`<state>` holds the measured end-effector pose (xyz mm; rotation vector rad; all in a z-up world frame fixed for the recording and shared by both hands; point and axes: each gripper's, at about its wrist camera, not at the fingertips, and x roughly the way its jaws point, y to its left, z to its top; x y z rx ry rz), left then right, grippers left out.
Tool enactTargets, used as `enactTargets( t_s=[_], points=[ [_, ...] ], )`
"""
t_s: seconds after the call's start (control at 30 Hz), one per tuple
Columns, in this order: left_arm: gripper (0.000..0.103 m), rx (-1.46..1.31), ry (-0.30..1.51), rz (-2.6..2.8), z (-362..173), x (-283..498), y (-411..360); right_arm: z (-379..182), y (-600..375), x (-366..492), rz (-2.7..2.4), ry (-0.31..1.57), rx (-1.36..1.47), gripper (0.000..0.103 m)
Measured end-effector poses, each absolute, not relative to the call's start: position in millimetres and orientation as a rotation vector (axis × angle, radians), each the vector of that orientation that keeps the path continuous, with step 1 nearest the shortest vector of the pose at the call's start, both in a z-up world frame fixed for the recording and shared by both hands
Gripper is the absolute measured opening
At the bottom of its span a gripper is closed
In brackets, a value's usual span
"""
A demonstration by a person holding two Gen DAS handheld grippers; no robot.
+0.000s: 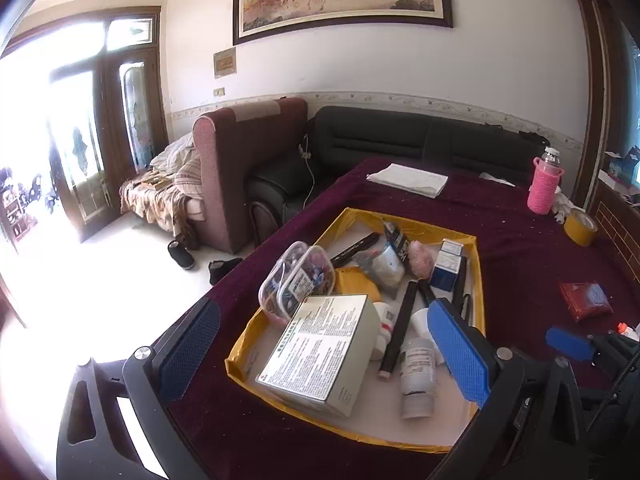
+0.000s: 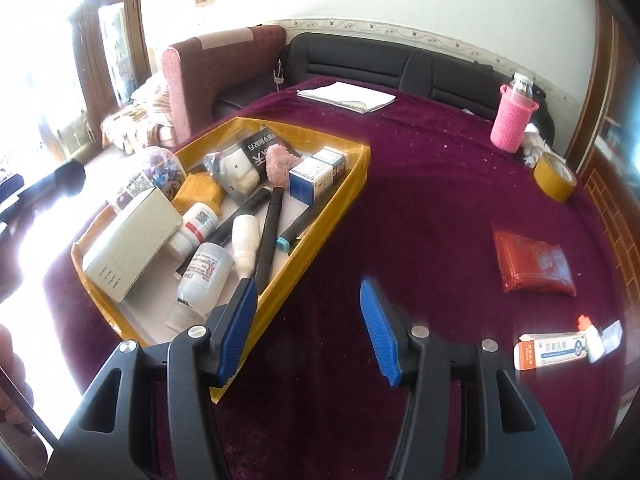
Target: Organize objects
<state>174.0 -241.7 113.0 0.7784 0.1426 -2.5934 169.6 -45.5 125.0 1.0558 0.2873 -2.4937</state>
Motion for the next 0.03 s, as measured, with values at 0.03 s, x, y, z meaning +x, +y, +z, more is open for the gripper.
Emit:
enactTargets(
  t_s=[0.03],
  points=[
    [0.102, 0.788, 0.156, -2.579, 110.0, 173.7, -244.9, 126.3, -49.3, 170.2, -2.498, 0.302, 1.051, 0.052]
  ],
)
